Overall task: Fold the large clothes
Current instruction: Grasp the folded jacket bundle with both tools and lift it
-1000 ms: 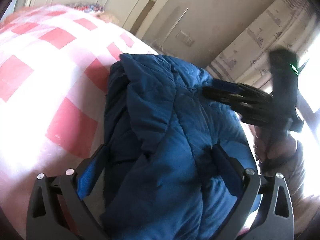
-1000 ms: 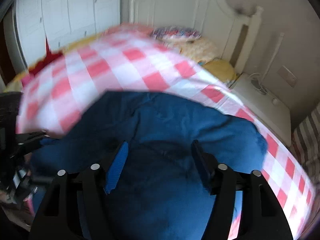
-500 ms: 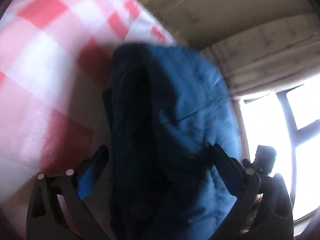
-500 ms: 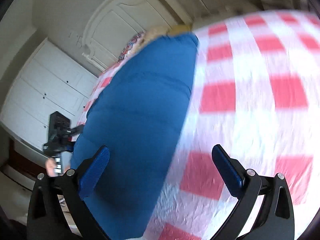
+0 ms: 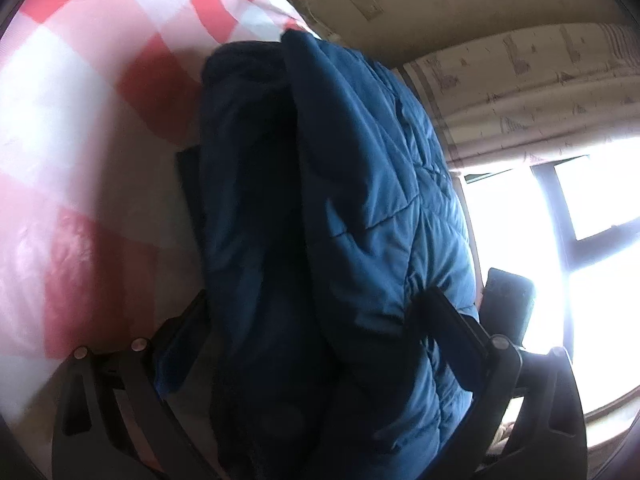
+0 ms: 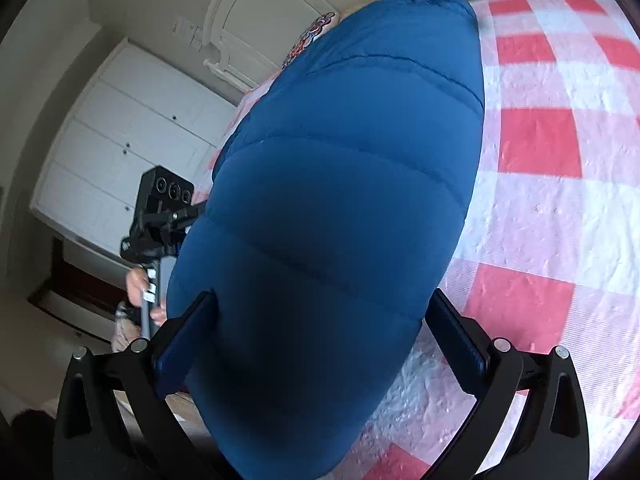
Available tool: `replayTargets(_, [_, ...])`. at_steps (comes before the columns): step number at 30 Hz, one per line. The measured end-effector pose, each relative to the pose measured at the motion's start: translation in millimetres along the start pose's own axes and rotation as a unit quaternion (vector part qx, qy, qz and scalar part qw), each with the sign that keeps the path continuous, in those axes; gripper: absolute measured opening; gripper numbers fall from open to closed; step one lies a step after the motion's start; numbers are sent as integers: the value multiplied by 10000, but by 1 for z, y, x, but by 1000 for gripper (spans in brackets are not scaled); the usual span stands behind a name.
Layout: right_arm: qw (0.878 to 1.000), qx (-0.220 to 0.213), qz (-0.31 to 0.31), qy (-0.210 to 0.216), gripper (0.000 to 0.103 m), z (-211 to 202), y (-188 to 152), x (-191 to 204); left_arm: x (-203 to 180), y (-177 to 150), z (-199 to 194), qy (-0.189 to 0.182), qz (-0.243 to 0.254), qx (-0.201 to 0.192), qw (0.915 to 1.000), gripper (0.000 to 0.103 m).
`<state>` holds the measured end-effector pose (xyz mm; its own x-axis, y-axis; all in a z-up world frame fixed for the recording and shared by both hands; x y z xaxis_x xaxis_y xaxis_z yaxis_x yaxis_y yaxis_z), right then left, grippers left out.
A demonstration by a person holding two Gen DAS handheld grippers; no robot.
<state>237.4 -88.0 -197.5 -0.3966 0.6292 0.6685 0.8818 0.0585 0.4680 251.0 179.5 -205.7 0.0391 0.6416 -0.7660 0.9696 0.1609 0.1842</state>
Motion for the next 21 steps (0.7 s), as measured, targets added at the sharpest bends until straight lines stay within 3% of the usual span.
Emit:
replayTargets(2, [9998,-49,114,175,99,3,0,-2,-1,3,5,-2,-4,30,10000,101])
replayTargets(8, [9998,-190,-31,22,98,-2,-8,1,-10,7,14,47,144,-57,9999,101])
replayTargets(10, [9984,-395,-356,-181,87,-7,-7,8,-14,7,16,-104,68,-152,9998,95])
replayTargets(13, [9920,-698,-935,-474,80,-22,-4,18,-30,11,12,-84,165,-487,9986,77])
replayTargets(15, [9853,-957,-1236,-688,77,-37,2,20,-50,17,13,-7,375,-687,9969,67])
replayTargets(17, [9774,-1264,-1438,-895,76,-60,14,17,-77,26,20,34,696,-864,9938,66])
replayTargets(21, [9642,-1867,-1459,-1189,76,-124,41,-6,-148,56,51,-274,1150,-922,9887,66])
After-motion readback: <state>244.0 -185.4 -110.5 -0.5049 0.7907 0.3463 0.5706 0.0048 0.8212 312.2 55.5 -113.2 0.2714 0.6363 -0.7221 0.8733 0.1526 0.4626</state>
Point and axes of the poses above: each gripper's, at about its wrist camera, not at the fingertips, and z roughly the way its jaws point, x to its left, y to its top, the point moved 10 cm from there along z, roughly the way its jaws point, and after that the axes turned 6 degrees about -z, right-handed, at the moved point
